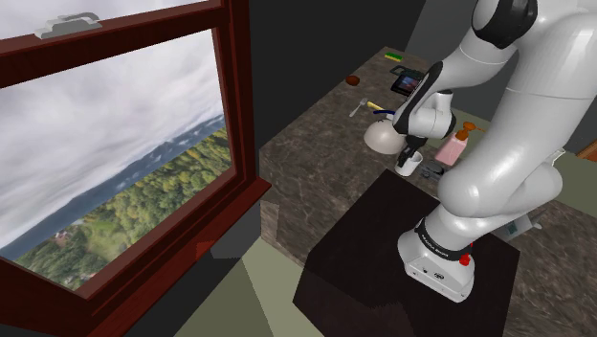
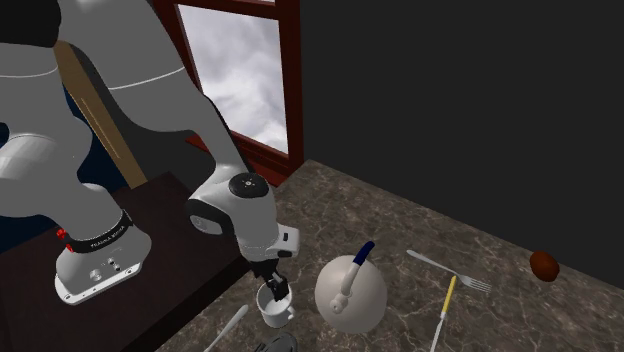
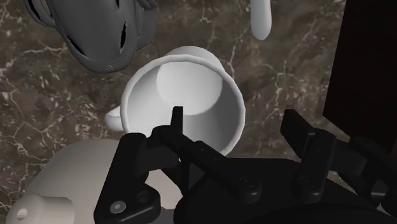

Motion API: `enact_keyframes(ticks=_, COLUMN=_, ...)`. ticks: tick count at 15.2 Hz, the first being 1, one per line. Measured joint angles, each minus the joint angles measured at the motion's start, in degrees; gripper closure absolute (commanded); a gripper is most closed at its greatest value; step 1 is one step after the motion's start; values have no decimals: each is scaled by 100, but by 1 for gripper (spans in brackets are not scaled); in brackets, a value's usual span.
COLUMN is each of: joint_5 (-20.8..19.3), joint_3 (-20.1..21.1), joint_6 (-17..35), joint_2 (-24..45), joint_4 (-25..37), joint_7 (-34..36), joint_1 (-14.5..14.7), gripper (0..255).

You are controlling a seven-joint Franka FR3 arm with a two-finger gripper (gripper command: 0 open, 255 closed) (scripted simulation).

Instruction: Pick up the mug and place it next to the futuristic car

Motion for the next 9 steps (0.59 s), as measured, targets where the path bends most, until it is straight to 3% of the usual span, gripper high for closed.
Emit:
enact_keyframes(ticks=2, joint_5=0, joint_3=0, joint_6=0, joint_2=0, joint_4=0, joint_7=0, joint_1=0, gripper=0)
enact_keyframes(ticks=6, joint_5=-665, joint_3=-746, joint_6=-510, joint_2=-721, joint_4=-199, joint_7=506, joint_1=643, gripper=0)
enact_keyframes(ticks=9, joint_5=-922, joint_3=-927, joint_6=-720, joint_2=-930, joint_4=-187, joint_7=682, joint_1=772, gripper=0)
